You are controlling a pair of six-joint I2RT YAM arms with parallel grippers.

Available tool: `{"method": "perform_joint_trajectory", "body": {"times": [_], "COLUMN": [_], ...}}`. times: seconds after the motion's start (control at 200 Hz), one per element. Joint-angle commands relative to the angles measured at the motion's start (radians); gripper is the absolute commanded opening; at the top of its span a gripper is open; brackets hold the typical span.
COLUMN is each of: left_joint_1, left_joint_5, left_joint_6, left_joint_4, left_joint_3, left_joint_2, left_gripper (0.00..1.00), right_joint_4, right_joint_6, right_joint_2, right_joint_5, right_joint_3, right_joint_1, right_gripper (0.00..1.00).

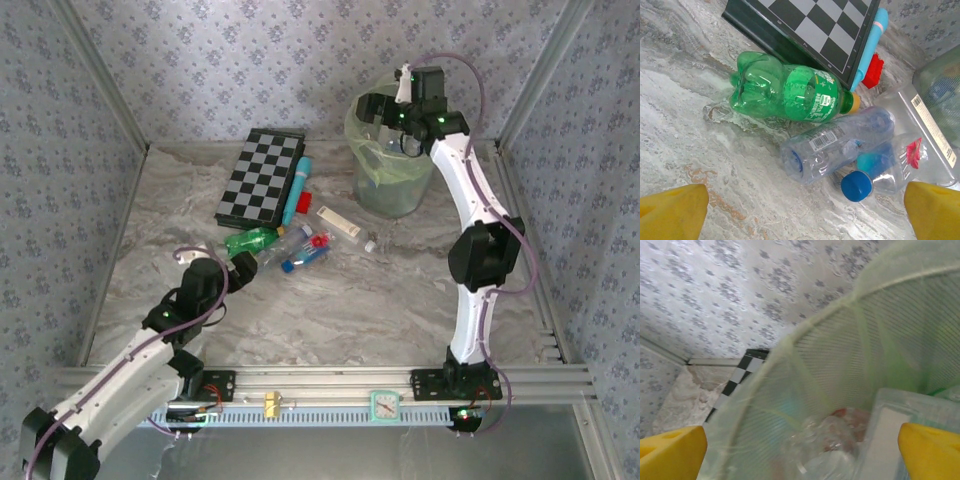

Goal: Put the plastic bottles in the bin

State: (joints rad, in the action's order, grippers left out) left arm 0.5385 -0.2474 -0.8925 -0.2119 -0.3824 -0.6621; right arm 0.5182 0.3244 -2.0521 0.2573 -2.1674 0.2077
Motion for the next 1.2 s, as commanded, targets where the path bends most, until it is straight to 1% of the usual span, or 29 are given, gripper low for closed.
{"method": "perform_joint_trajectory", "body": {"times": [0.0,0.06,0.12,0.235,0.395,0.505,0.655,0.78,0.89,0.98,1.104,1.194], "left_joint_1": [-0.007,-0.006,-0.006,-0.005,-0.007,-0.006,-0.006,-0.005,-0.005,-0.005,-0.002,0.008], "left_joint_5": [-0.002,-0.002,0.000,0.006,0.018,0.036,0.091,0.154,0.205,0.250,0.326,0.344], "left_joint_6": [-0.008,-0.009,-0.006,0.003,0.042,0.075,0.118,0.181,0.259,0.323,0.398,0.433], "left_joint_4": [-0.016,-0.017,-0.016,-0.011,0.000,0.012,0.048,0.073,0.076,0.069,0.054,0.027], "left_joint_3": [-0.004,-0.005,-0.006,-0.010,-0.030,-0.050,-0.079,-0.123,-0.187,-0.247,-0.332,-0.395], "left_joint_2": [0.024,0.027,0.027,0.022,0.001,-0.027,-0.097,-0.178,-0.267,-0.345,-0.463,-0.539], "left_gripper": [1.00,1.00,1.00,1.00,1.00,1.00,1.00,1.00,1.00,0.99,0.98,0.96], "right_joint_4": [0.000,0.002,0.000,-0.023,-0.037,-0.069,-0.118,-0.140,-0.127,-0.126,-0.175,-0.194], "right_joint_6": [0.018,0.033,0.041,0.020,-0.017,-0.034,-0.055,-0.071,-0.068,-0.058,-0.028,0.003], "right_joint_2": [-0.036,-0.047,-0.051,-0.018,0.074,0.174,0.342,0.478,0.585,0.671,0.799,0.874], "right_joint_5": [-0.049,-0.048,-0.022,-0.002,-0.030,-0.053,-0.091,-0.120,-0.167,-0.171,-0.208,-0.260], "right_joint_3": [-0.025,-0.025,-0.022,0.006,0.039,0.111,0.286,0.451,0.588,0.704,0.897,1.031], "right_joint_1": [-0.022,-0.036,-0.048,-0.046,-0.036,-0.033,-0.025,-0.009,0.008,0.020,0.047,0.075], "right_gripper": [1.00,1.00,1.00,1.00,1.00,1.00,1.00,1.00,1.00,1.00,1.00,1.00]}}
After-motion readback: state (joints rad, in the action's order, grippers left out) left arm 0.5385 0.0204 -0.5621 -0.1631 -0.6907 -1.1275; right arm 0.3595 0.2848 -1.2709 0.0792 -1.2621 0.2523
